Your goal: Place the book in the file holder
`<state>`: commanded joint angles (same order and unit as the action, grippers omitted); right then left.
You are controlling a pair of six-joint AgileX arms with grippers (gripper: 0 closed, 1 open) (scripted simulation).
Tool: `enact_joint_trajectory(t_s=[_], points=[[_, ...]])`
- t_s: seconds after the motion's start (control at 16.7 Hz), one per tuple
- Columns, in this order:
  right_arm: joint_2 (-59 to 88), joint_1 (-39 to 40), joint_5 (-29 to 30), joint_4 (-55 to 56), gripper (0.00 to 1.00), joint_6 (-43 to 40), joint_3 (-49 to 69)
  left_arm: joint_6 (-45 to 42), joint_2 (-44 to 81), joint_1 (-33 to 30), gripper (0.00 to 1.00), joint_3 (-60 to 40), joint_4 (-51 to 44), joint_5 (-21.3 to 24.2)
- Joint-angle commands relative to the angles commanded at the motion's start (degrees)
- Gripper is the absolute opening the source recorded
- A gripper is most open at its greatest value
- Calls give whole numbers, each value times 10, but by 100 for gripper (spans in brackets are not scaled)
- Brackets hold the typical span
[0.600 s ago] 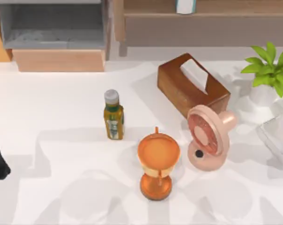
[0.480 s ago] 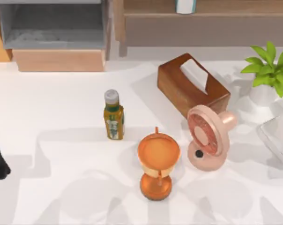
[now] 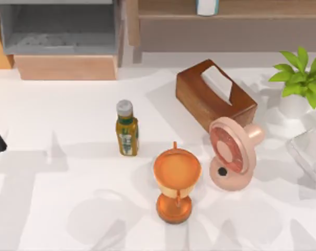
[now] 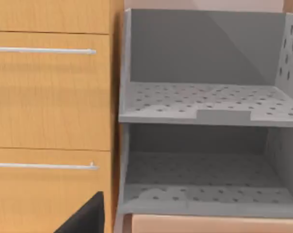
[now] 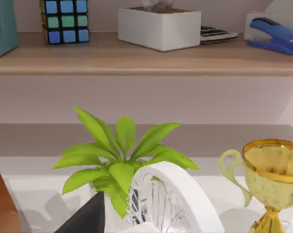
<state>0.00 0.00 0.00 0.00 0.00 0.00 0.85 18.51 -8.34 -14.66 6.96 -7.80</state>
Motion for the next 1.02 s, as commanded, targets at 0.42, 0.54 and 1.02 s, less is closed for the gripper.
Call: enact_joint_trajectory(t_s=[0.42,0.54,1.02], points=[[0,0,0,0,100,0,0,-10,368,-140,100,-269,100,-129],[0,0,0,0,100,0,0,-14,488,-183,100,-358,128,-166],[0,0,0,0,100,0,0,-23,943,-319,100,-701,222,-289]])
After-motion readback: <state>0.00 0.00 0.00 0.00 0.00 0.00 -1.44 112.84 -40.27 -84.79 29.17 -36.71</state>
